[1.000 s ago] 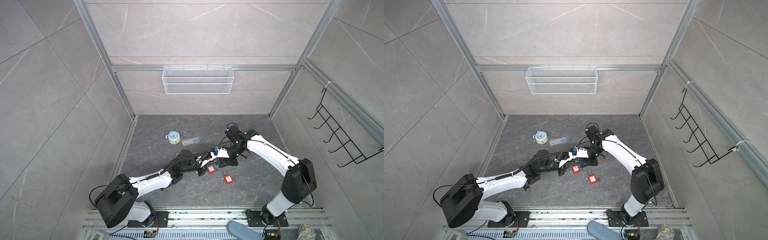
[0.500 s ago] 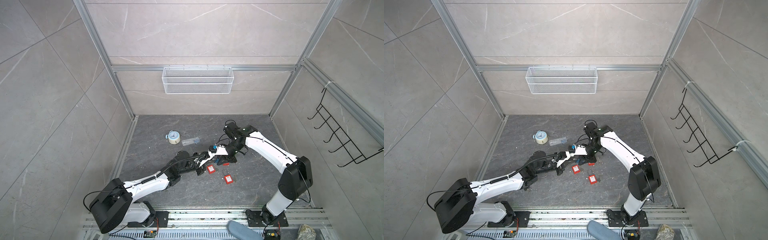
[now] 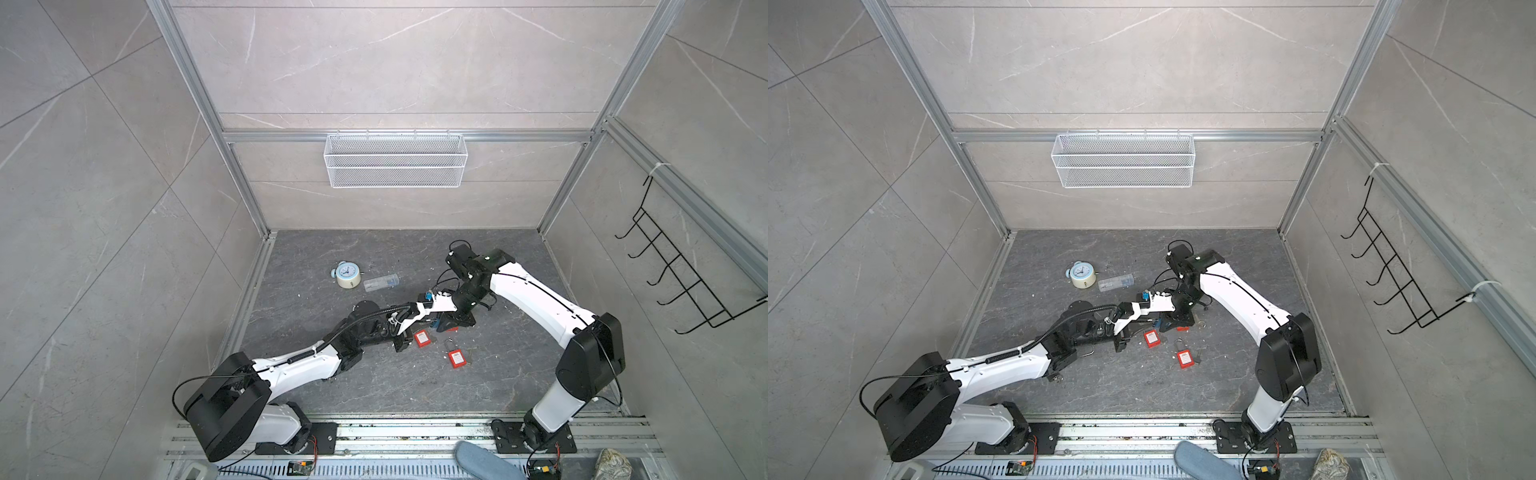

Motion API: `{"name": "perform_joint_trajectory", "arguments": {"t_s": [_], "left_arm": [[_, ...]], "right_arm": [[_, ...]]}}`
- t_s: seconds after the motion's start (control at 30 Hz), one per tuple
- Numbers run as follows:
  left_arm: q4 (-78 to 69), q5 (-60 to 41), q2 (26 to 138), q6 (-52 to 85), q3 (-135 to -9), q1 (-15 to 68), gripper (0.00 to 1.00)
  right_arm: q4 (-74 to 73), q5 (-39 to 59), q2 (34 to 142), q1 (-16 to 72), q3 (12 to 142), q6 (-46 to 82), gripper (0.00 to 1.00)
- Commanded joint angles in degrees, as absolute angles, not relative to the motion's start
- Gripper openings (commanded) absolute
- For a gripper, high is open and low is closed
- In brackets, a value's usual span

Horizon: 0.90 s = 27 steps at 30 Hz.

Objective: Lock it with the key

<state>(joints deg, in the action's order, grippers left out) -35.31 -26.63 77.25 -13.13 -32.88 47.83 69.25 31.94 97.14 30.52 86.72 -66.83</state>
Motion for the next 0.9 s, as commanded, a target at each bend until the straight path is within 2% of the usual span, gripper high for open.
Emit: {"name": "perform_joint_trajectory", "arguments": {"t_s": [0.0, 0.37, 0.57, 0.87], "left_arm": [[-20.6, -38.5, 80.3, -16.4, -27.1, 52.3, 0.00], [-21.1, -36.4, 76.4, -14.6, -23.4, 52.2, 0.00], [-29.2, -35.8, 76.1, -9.8, -20.0, 50.8, 0.00], [-33.7, -36.6, 75.9, -7.6, -19.6, 49.3, 0.00]], "right_arm": [[52.6, 57.0, 94.8, 33.1, 95.0, -59.8, 0.00], [59.1, 58.2, 97.7, 33.0, 100.2, -61.2, 0.00], [54.8, 59.3, 95.2, 32.7, 96.6, -60.5, 0.00], [50.5, 63.3, 91.0, 31.8, 90.3, -62.0, 0.00]]}}
